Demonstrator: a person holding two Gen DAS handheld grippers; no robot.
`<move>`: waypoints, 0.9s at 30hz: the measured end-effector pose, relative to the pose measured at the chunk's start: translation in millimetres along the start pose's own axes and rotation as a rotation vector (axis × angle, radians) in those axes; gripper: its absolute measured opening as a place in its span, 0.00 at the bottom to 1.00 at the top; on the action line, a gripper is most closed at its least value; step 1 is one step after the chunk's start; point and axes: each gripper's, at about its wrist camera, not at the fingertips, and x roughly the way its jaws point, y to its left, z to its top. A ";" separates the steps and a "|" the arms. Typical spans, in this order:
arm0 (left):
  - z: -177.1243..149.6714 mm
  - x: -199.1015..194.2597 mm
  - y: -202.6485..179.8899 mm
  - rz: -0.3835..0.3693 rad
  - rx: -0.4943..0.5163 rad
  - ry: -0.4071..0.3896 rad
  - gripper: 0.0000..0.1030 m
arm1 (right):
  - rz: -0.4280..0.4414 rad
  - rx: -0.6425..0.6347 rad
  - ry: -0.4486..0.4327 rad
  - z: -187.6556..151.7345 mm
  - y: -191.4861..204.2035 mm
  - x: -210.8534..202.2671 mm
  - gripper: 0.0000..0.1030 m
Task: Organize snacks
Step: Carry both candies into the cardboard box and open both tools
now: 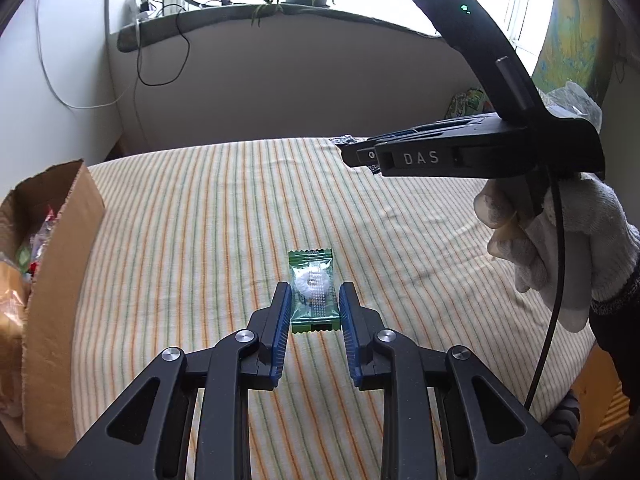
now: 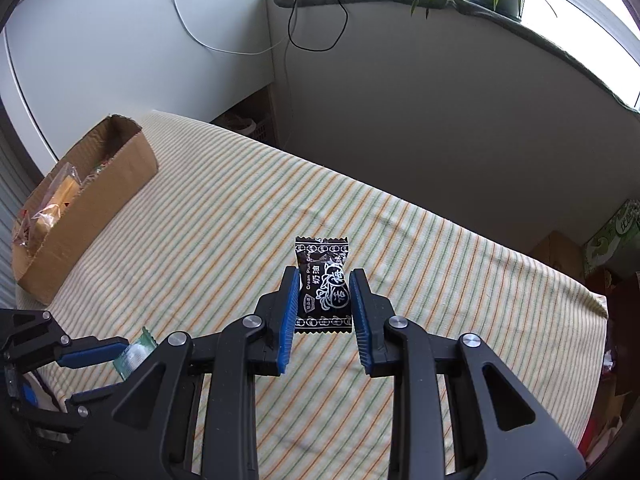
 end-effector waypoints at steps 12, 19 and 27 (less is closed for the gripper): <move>-5.8 -48.7 37.5 0.045 -0.044 -0.086 0.22 | 0.053 -0.064 -0.056 19.3 80.3 -31.1 0.26; -9.4 -74.4 81.0 0.100 -0.092 -0.135 0.22 | 0.094 -0.104 -0.080 38.0 127.8 -30.4 0.26; -12.4 -94.2 133.7 0.176 -0.149 -0.165 0.22 | 0.153 -0.134 -0.088 58.0 180.3 -19.8 0.26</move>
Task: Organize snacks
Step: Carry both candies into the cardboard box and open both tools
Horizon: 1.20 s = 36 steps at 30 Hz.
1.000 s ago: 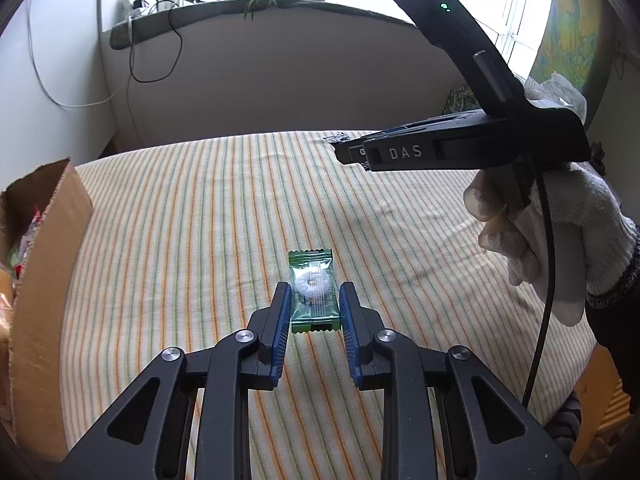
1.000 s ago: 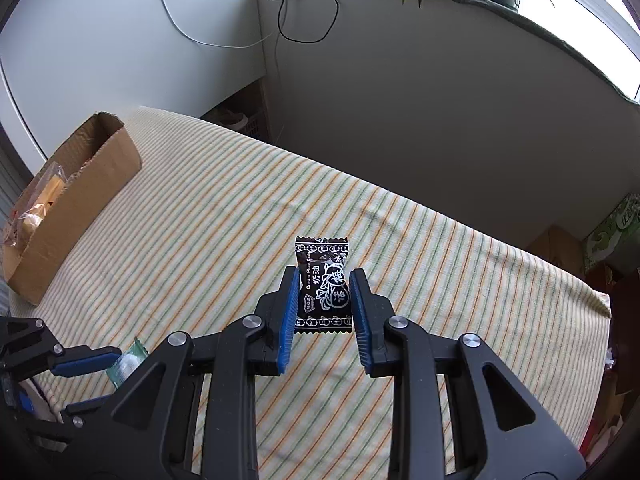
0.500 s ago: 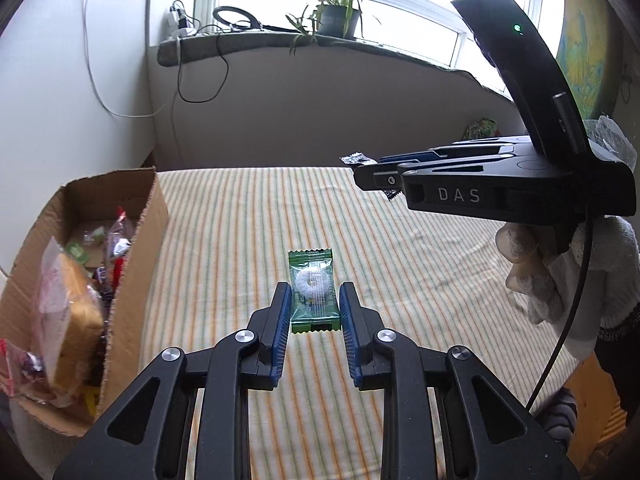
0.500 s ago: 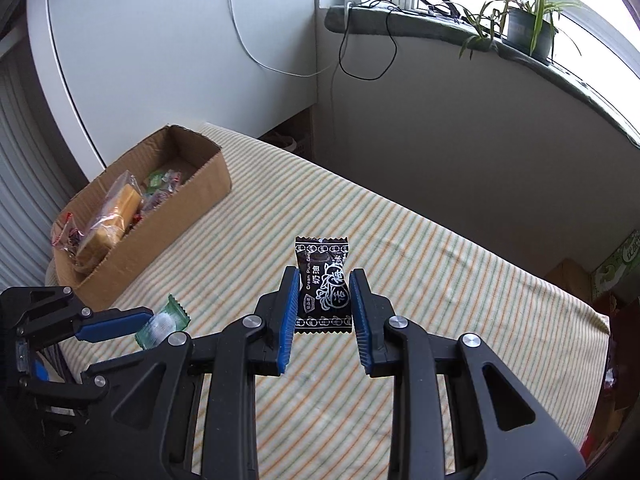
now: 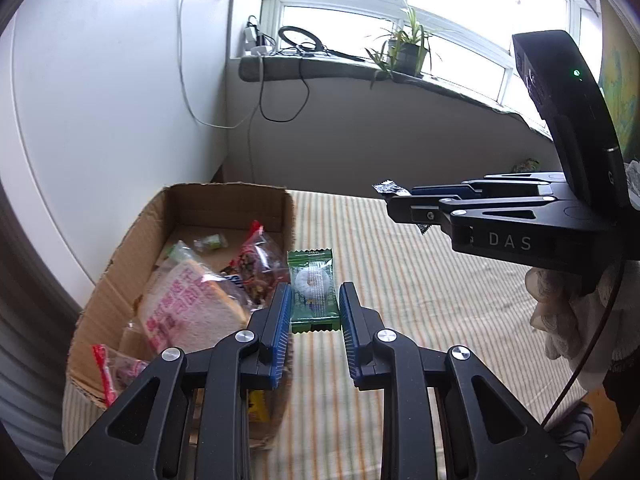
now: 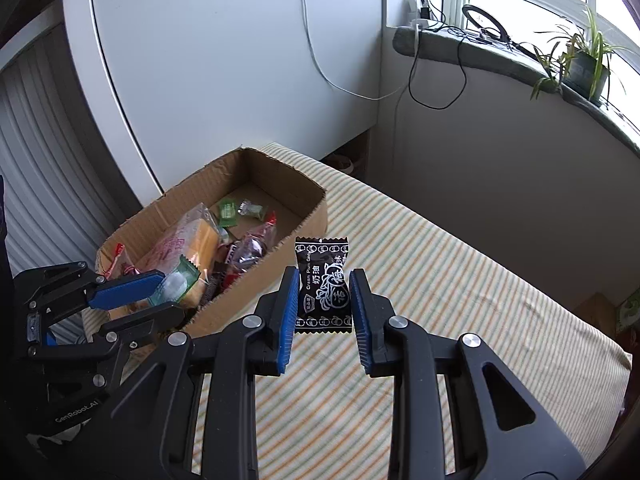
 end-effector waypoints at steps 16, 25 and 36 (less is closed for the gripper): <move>3.6 -7.5 66.9 0.085 -0.075 -0.029 0.22 | 0.042 -0.060 0.048 38.4 56.8 53.4 0.26; 2.0 -6.8 80.6 0.090 -0.100 -0.029 0.23 | 0.052 -0.085 0.046 44.2 71.6 56.7 0.26; 0.8 -11.0 87.2 0.097 -0.124 -0.036 0.30 | 0.026 -0.081 0.006 43.5 74.0 46.2 0.68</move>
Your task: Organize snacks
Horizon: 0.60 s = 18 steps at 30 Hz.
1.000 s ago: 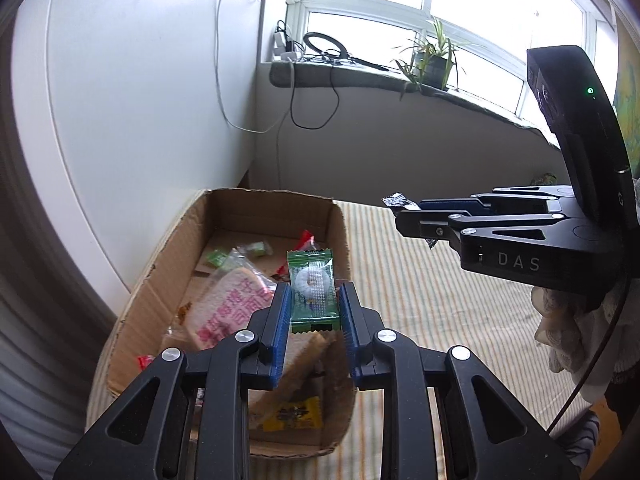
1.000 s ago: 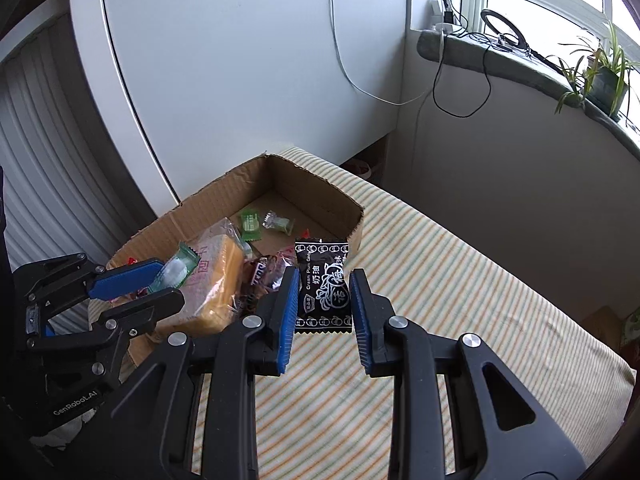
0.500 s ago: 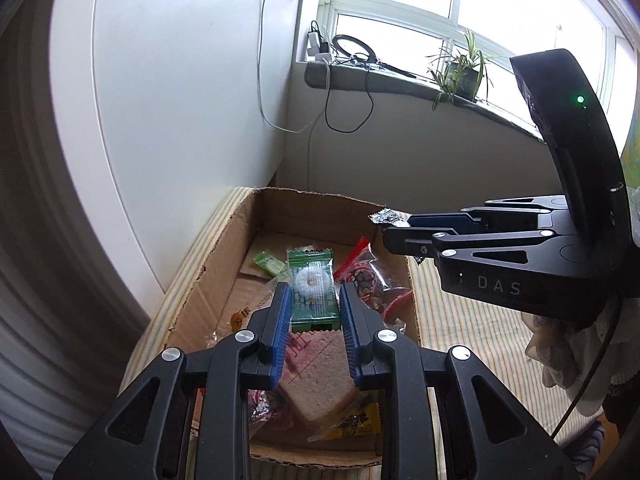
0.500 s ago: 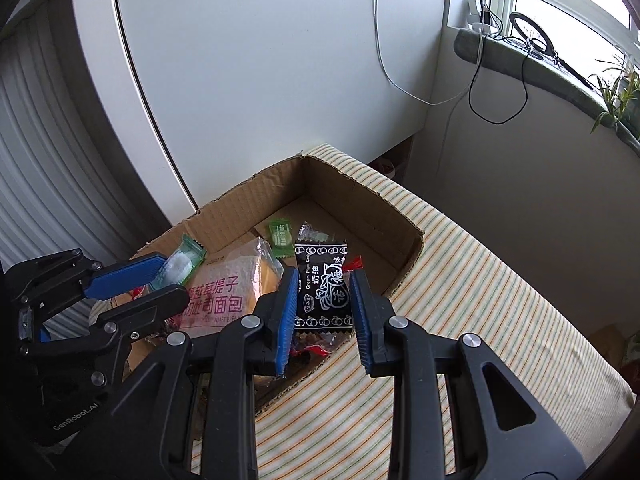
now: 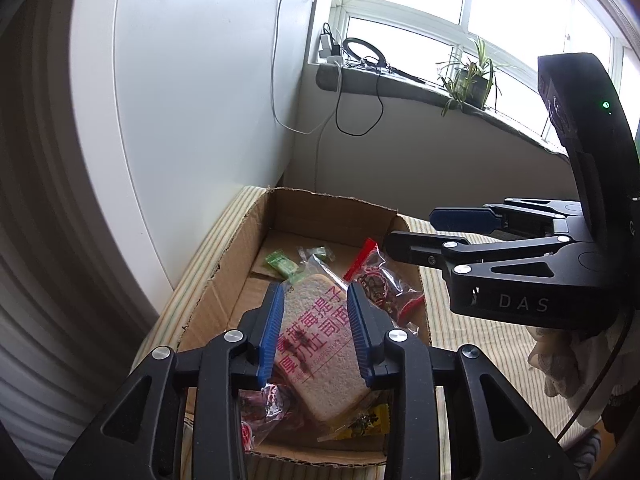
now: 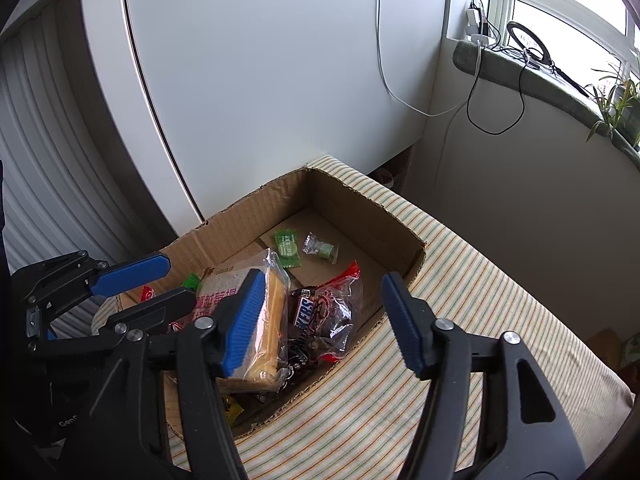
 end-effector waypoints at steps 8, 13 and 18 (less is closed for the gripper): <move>-1.2 -10.3 1.4 0.001 -0.010 -0.015 0.31 | -0.025 0.031 -0.045 -4.3 -3.2 -19.6 0.78; -4.6 -22.6 0.4 0.007 -0.021 -0.037 0.52 | -0.051 0.037 -0.087 -11.5 1.5 -38.7 0.83; -9.7 -37.2 -3.3 0.035 -0.007 -0.061 0.62 | -0.075 0.030 -0.133 -26.0 9.8 -61.6 0.86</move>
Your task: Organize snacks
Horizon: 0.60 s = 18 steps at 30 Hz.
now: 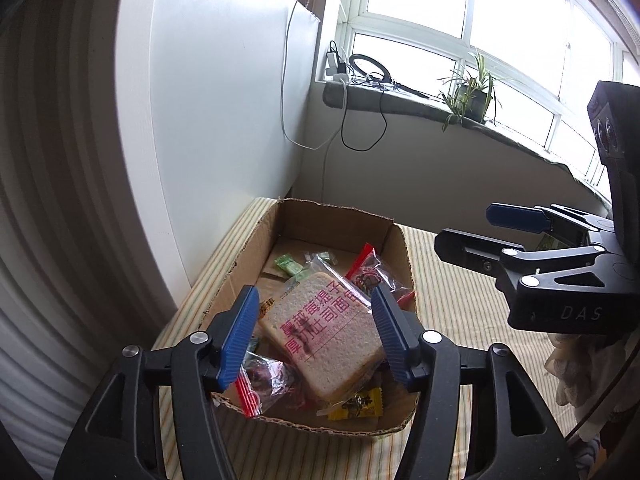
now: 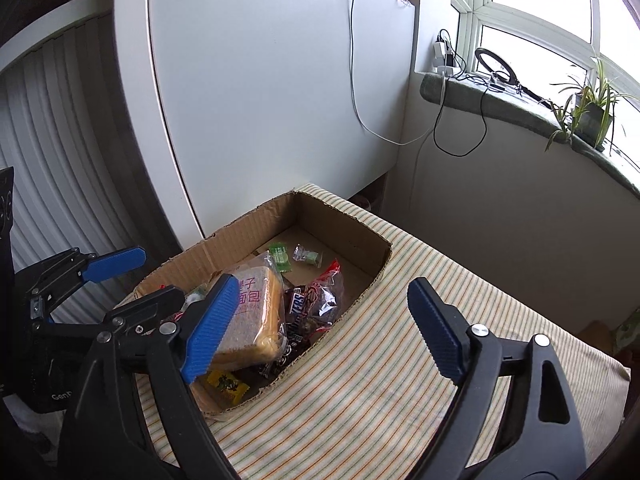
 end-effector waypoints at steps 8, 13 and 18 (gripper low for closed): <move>-10.2 -22.8 -8.2 0.080 0.035 -0.042 0.77 | -0.063 0.019 -0.053 -26.7 3.8 -36.6 0.96; -14.0 -29.0 -9.6 0.083 0.035 -0.034 0.77 | -0.093 0.054 -0.053 -48.2 2.0 -50.0 0.96; -14.9 -31.2 -10.9 0.079 0.027 -0.028 0.77 | -0.129 0.094 -0.058 -63.8 -5.0 -60.0 0.96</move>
